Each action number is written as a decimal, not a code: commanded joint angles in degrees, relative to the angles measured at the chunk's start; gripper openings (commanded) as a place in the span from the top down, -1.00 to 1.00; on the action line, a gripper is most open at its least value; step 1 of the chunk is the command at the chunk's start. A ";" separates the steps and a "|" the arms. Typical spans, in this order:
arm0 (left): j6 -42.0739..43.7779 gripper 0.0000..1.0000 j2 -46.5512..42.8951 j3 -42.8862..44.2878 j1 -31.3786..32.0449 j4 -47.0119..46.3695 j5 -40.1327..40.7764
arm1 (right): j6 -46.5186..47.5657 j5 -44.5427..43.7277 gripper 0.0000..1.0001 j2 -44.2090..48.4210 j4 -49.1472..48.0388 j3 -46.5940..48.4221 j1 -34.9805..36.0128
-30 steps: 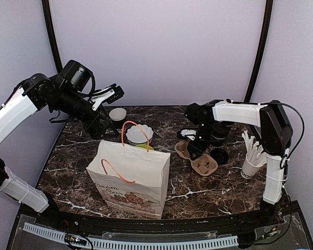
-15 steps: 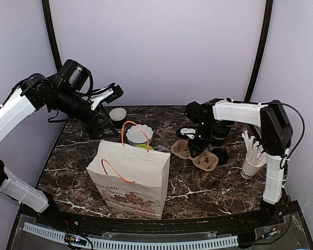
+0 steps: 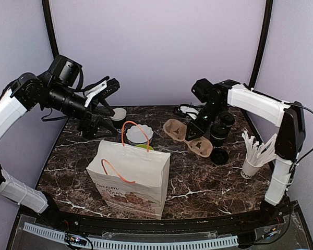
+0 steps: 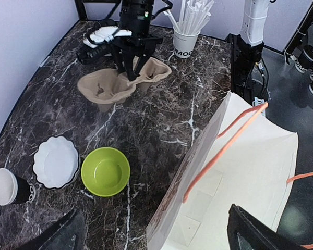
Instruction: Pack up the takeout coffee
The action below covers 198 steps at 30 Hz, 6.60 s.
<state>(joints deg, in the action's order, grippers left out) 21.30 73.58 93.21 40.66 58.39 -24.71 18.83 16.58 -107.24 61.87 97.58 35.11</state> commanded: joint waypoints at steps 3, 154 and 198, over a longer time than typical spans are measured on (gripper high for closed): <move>2.62 -0.87 5.36 2.55 -0.15 -1.50 -11.63 | 2.97 12.75 0.60 5.28 1.08 6.20 -4.85; -16.20 -0.72 3.91 -3.99 -7.84 -16.48 33.48 | 20.99 -1.97 0.57 6.10 16.97 7.58 22.19; -14.97 -0.72 3.73 -14.34 -9.13 -21.81 28.69 | 16.11 -9.89 0.32 -1.53 10.14 -6.09 24.74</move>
<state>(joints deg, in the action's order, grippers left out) 5.63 77.93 79.96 31.97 37.82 4.97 36.97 7.29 -108.16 72.93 93.01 59.02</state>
